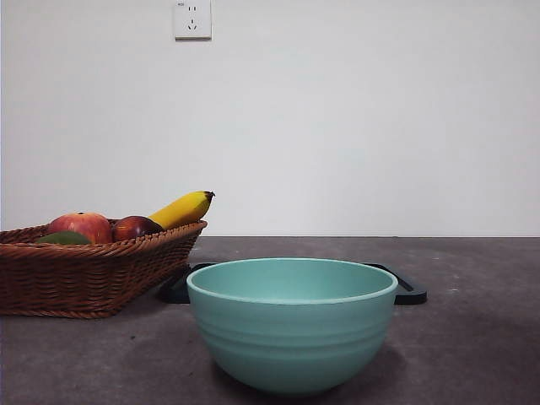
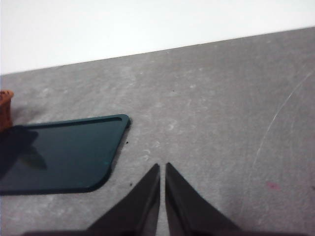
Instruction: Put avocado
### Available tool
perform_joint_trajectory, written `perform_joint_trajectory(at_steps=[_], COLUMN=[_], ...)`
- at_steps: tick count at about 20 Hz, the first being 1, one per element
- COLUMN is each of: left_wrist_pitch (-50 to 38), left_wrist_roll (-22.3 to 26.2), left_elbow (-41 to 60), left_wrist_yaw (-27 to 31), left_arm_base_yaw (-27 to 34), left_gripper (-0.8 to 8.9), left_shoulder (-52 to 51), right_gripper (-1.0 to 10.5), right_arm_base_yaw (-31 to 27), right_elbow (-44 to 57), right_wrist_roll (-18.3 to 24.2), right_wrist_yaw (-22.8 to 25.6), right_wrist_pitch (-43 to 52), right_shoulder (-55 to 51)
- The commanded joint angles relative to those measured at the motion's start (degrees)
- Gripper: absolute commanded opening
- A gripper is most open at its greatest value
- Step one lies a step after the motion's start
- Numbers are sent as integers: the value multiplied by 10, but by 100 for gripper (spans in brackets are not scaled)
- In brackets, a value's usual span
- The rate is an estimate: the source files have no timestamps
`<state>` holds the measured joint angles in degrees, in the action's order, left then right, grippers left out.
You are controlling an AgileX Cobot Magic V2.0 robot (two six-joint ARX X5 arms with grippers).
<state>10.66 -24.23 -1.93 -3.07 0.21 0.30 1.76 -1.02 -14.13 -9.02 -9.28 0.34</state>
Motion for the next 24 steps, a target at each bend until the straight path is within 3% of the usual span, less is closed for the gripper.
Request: perform_joint_trajectory(at_steps=[1,11,14,24], left_wrist_pitch=[38,119,161,308], left_wrist_roll=[-25,-17,10,117], left_elbow=[-21,-139,-188,-340], left_wrist_yaw=[-14,-46,-70,-200], left_arm_base_yaw=[1,1,1,-1], left_gripper=[9,9,9,9], left_shoulder=[1,68,108,256], right_gripper=[10,10,10,10], right_arm_base_yaw=[-1,0,0,10], right_elbow=[-18,-136,-192,-395], right_wrist_roll=[-46,-51,-41,54], right_wrist_yaw=[-2,-9,-36,-174], right_wrist_pitch=[-8,-77,-117,-292], right_shoulder=[-1,50,98,297])
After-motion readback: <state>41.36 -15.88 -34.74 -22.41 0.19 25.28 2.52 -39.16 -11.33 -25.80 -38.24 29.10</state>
